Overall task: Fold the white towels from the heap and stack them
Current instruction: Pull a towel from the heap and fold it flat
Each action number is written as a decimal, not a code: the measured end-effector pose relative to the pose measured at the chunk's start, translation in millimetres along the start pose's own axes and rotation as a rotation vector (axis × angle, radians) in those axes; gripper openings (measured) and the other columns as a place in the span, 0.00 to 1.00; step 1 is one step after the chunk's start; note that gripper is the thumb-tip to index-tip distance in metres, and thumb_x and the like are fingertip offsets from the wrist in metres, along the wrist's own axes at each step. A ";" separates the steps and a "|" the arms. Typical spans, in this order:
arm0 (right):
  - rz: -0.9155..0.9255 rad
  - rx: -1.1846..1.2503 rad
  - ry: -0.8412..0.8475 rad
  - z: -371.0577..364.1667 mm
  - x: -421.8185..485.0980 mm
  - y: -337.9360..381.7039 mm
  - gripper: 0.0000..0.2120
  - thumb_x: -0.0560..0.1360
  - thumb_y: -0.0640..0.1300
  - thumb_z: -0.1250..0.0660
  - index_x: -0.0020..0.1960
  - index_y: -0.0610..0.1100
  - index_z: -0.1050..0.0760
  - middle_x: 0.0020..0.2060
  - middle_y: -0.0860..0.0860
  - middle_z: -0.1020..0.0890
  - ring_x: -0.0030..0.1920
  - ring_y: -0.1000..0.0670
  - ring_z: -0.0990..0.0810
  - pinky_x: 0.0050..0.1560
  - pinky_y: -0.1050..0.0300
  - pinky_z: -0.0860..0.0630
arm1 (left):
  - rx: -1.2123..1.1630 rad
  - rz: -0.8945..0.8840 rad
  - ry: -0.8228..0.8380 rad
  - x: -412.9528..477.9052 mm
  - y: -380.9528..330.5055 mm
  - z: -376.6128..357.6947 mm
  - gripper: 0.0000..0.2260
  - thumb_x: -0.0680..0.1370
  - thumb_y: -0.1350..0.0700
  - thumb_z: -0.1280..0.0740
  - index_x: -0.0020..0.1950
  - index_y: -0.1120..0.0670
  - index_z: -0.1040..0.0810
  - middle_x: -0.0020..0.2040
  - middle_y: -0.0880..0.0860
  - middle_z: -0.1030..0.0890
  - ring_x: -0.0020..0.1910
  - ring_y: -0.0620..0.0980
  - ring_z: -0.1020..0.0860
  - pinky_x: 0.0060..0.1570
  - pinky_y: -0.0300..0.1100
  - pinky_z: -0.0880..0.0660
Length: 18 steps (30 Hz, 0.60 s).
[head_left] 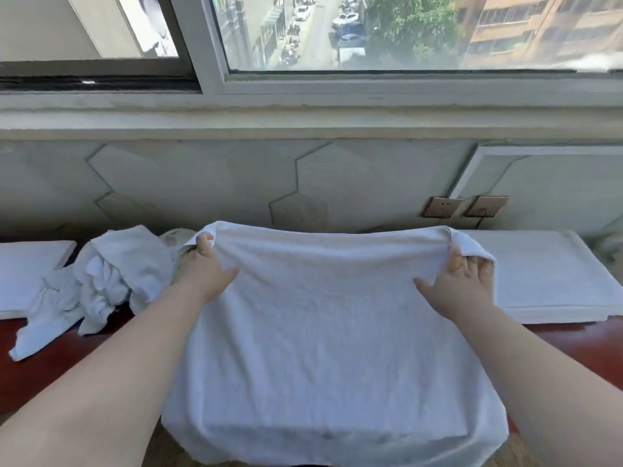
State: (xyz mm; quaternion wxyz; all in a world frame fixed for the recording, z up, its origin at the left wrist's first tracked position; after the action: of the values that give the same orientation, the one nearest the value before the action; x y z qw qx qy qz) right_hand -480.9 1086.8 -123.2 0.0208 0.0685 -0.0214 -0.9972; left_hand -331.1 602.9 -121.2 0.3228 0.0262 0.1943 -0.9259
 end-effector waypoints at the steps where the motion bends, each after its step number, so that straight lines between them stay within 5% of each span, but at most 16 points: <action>1: -0.023 -0.006 0.034 -6.0 11.5 7.8 0.51 0.75 0.70 0.41 0.81 0.39 0.61 0.79 0.39 0.41 0.81 0.43 0.51 0.79 0.43 0.62 | 0.000 0.000 0.029 17.7 -1.3 -8.2 0.42 0.74 0.39 0.25 0.76 0.55 0.45 0.70 0.59 0.24 0.71 0.61 0.31 0.64 0.53 0.27; 5: -0.085 -0.022 0.133 -36.8 55.2 37.3 0.52 0.75 0.69 0.38 0.81 0.41 0.62 0.79 0.39 0.39 0.81 0.42 0.48 0.79 0.41 0.63 | 0.070 -0.028 0.126 82.5 -1.2 -48.2 0.43 0.73 0.38 0.25 0.76 0.56 0.45 0.62 0.62 0.20 0.61 0.63 0.22 0.55 0.50 0.26; 9: -0.129 -0.060 0.227 -79.4 92.6 56.9 0.55 0.75 0.70 0.36 0.81 0.40 0.63 0.79 0.37 0.40 0.81 0.39 0.47 0.79 0.38 0.63 | 0.109 -0.067 0.162 126.1 5.8 -86.2 0.46 0.72 0.35 0.25 0.75 0.60 0.44 0.63 0.63 0.20 0.63 0.63 0.21 0.58 0.51 0.26; 13: -0.159 -0.021 0.269 -112.2 122.5 63.3 0.54 0.76 0.68 0.35 0.82 0.40 0.63 0.80 0.35 0.43 0.81 0.38 0.49 0.81 0.39 0.62 | 0.140 -0.021 0.242 152.1 23.8 -125.3 0.49 0.73 0.30 0.31 0.77 0.60 0.48 0.67 0.64 0.22 0.66 0.64 0.24 0.64 0.53 0.28; 18: -0.178 0.035 0.281 -144.5 150.0 69.2 0.40 0.82 0.65 0.47 0.82 0.42 0.58 0.79 0.35 0.42 0.81 0.38 0.49 0.80 0.41 0.62 | 0.115 0.012 0.148 162.3 25.8 -147.7 0.45 0.77 0.30 0.37 0.80 0.58 0.51 0.75 0.64 0.31 0.75 0.65 0.36 0.74 0.55 0.38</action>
State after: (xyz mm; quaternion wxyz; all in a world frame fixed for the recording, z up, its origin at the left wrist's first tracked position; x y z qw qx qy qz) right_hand -606.8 1005.3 -283.4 -0.0662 0.2091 -0.0294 -0.9752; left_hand -455.0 544.7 -294.5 0.3111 0.1141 0.1639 -0.9292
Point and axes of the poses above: each hand's wrist, its own x-axis towards the middle knuckle, its own z-axis out of the back of the hand, y = z × x, the point moved 4 cm from there along x, towards the middle knuckle
